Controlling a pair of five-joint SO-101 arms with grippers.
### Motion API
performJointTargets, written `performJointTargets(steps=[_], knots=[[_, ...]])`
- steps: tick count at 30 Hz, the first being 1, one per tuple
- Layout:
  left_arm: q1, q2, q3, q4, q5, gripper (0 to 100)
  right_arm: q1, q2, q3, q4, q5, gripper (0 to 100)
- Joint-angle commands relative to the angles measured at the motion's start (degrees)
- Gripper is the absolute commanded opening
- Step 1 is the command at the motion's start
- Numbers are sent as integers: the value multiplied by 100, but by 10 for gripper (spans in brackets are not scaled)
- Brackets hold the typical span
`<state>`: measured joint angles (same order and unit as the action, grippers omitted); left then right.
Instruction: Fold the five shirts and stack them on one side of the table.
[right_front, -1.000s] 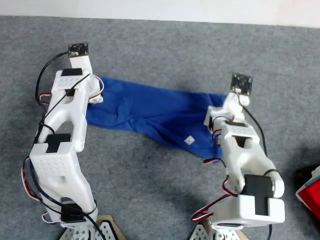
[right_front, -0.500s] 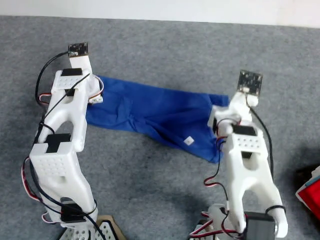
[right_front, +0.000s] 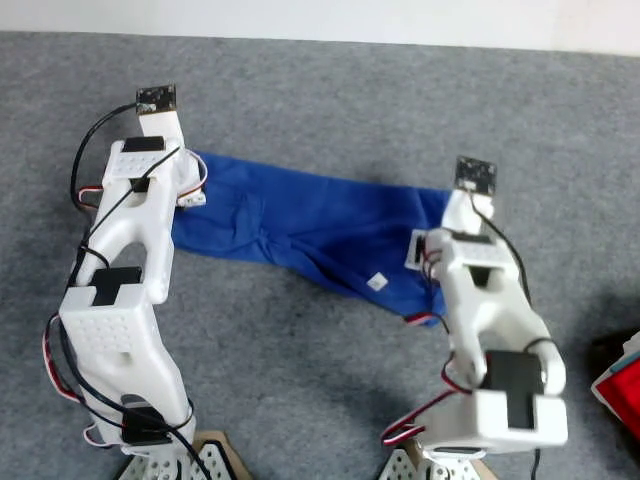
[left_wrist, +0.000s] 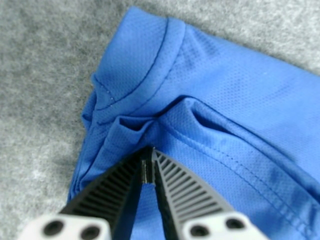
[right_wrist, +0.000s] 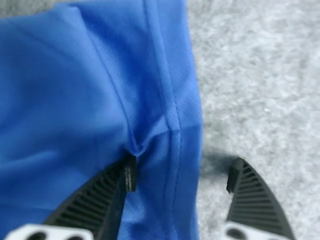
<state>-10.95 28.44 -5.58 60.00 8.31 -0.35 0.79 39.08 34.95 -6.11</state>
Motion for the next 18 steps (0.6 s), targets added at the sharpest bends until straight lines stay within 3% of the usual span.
performJointTargets(steps=[1,9,15,18], knots=[[22,-13,-233,-53,26,6,-321,374,-848,585,-79,211],[4,-22,-233,-62,26,6,-778,602,-1191,787,-62,3],[4,-57,-242,-62,53,6,-611,585,-1200,822,-62,8],[-92,-233,-426,-26,756,6,-382,585,-1262,813,-62,8]])
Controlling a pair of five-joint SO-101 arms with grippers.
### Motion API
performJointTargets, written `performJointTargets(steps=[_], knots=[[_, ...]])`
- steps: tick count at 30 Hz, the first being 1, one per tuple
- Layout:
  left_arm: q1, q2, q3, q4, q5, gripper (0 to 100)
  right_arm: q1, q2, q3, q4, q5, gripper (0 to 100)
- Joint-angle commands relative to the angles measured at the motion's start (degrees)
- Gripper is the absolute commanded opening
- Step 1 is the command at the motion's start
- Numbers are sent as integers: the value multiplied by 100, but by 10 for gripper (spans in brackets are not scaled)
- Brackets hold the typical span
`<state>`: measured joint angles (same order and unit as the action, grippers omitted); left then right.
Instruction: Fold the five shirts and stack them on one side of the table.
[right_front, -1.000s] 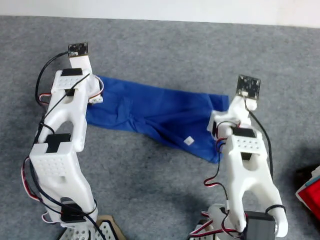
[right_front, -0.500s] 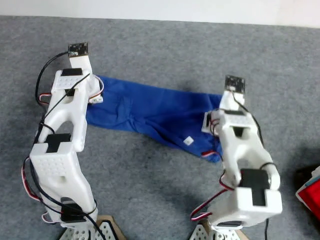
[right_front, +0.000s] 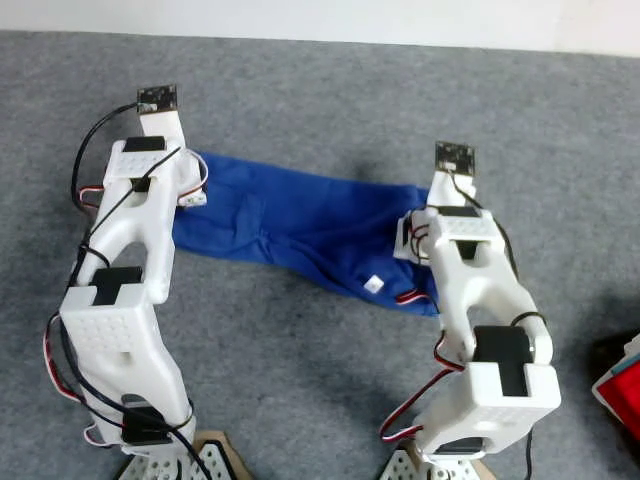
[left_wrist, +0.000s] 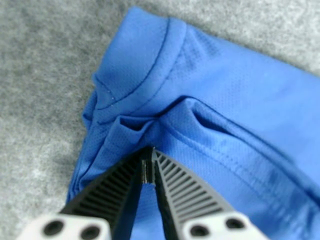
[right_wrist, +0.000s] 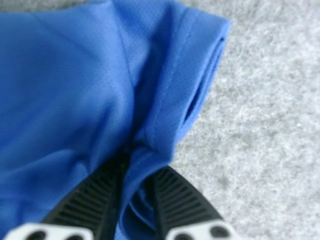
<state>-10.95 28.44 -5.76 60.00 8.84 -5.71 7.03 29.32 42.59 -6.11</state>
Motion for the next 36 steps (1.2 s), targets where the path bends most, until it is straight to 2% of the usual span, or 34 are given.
performJointTargets(steps=[1,6,16,20,27,32,36], knots=[[-215,-330,-418,-26,993,6,224,-40,-338,57,-62,8],[-796,-664,-444,-44,1811,6,505,-40,-488,66,-62,8],[-1446,-1235,-453,563,2013,6,224,-40,-2598,1956,-18,8],[-1974,-1305,-418,809,2013,6,-242,-31,-3635,2659,-18,8],[-2712,-1297,-409,1345,2013,6,-1429,-4,-4901,3222,18,8],[-2844,-971,-119,1327,2013,6,-2492,13,-5288,3055,589,8],[-3108,-470,-84,1240,2004,6,-3090,22,-5314,2255,985,8]])
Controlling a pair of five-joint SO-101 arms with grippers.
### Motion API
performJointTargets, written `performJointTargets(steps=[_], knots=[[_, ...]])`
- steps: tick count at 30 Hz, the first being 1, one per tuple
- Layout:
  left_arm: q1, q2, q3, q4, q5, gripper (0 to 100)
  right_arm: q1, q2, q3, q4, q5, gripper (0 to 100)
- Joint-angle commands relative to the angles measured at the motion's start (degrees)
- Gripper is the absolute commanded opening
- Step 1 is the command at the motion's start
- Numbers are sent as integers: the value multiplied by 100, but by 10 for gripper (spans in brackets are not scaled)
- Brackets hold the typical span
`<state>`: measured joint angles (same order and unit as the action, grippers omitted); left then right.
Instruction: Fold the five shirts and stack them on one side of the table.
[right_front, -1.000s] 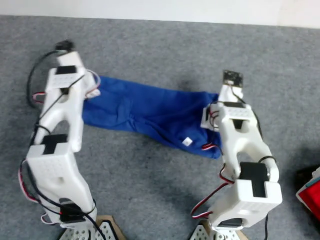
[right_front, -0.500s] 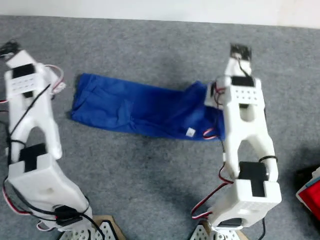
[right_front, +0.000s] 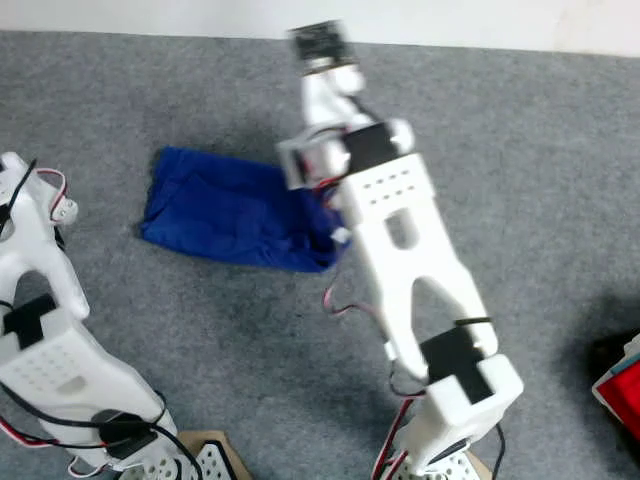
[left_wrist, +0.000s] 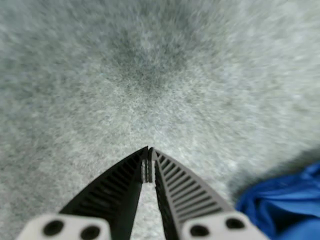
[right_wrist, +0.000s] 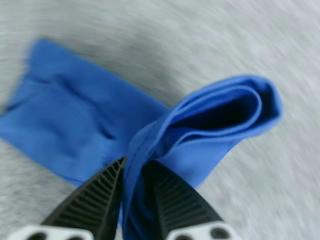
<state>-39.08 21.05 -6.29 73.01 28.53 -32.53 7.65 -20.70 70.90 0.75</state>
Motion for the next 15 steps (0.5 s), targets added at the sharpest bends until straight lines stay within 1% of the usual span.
performJointTargets(steps=[1,4,8,11,15], knots=[[-382,365,-40,-70,35,6,-514,-40,-295,-866,387,8],[-523,593,-40,-70,35,7,-787,119,-303,-1393,633,8],[-497,690,-40,-70,18,7,-1033,857,-620,-1930,809,8],[-497,690,-40,-70,18,7,-1138,1569,-1156,-2167,800,8],[-497,699,-13,-123,18,7,-1323,2571,-2193,-2202,800,8]])
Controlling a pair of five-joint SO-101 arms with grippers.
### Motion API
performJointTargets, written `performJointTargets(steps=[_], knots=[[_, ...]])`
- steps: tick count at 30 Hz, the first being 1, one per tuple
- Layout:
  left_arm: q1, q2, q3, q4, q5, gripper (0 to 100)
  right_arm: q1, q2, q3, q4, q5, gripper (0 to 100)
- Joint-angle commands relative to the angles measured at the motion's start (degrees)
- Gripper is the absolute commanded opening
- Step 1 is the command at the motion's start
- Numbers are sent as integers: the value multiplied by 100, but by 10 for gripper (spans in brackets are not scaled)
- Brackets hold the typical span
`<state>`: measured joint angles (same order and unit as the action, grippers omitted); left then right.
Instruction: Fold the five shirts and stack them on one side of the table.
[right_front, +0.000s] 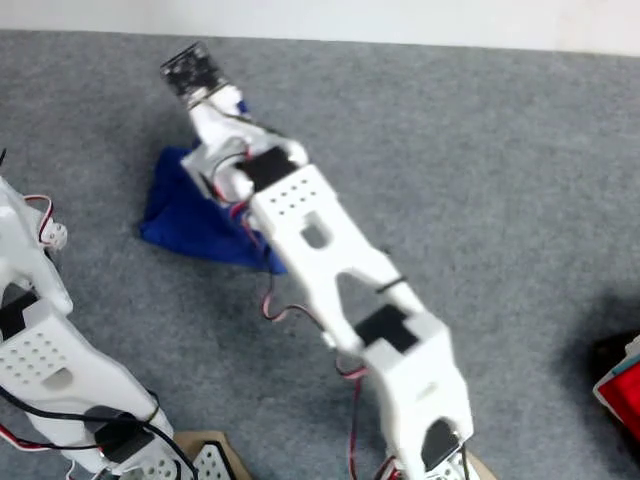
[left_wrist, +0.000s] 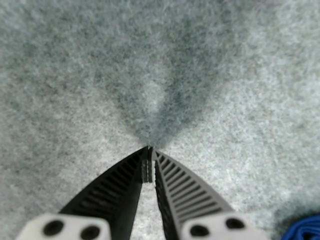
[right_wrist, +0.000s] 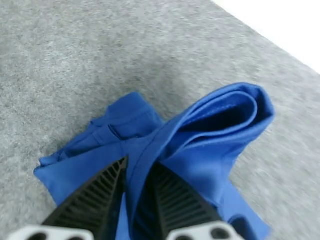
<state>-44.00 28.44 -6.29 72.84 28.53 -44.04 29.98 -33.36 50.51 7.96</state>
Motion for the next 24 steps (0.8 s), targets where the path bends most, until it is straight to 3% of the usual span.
performJointTargets(steps=[1,5,8,10,17,24], knots=[[-4,-40,13,-176,9,7,-207,585,-1218,-163,79,8],[-4,-31,31,-273,9,7,-391,1587,-2413,-22,79,29],[4,-31,40,-299,9,7,-497,2070,-3257,796,-26,199],[13,-31,136,-360,9,7,-523,2290,-3662,1130,-149,252],[101,-31,330,-659,0,7,-207,2246,-5314,2316,-149,237],[312,-40,312,-659,-9,6,321,1499,-6862,4857,-149,235]])
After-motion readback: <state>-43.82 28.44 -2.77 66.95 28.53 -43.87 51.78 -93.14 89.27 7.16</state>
